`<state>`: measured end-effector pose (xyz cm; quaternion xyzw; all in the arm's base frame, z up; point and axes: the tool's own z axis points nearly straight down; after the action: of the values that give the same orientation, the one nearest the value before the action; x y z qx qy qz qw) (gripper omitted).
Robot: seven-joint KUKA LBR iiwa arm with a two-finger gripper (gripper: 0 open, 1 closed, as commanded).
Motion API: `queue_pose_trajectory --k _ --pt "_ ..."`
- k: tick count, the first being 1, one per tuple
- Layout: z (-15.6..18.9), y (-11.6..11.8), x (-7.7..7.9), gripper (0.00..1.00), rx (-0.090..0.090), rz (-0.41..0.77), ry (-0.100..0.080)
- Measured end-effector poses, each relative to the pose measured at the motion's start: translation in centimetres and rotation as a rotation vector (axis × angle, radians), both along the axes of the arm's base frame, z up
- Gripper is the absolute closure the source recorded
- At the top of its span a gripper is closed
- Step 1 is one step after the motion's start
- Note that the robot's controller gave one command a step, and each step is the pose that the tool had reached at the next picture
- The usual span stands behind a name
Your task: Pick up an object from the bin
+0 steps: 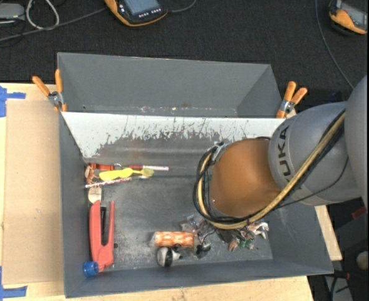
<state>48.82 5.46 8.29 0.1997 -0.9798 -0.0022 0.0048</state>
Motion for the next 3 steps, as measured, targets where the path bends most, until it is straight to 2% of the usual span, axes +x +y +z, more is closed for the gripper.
queue_pose_trajectory --k 1,2,3 --pt "5.3 -0.4 1.0 1.0 0.002 0.085 0.0" --pt "4.2 -0.4 2.2 1.0 -0.001 -0.104 0.001" --pt "0.4 -1.2 7.8 1.0 0.003 0.228 -0.01"
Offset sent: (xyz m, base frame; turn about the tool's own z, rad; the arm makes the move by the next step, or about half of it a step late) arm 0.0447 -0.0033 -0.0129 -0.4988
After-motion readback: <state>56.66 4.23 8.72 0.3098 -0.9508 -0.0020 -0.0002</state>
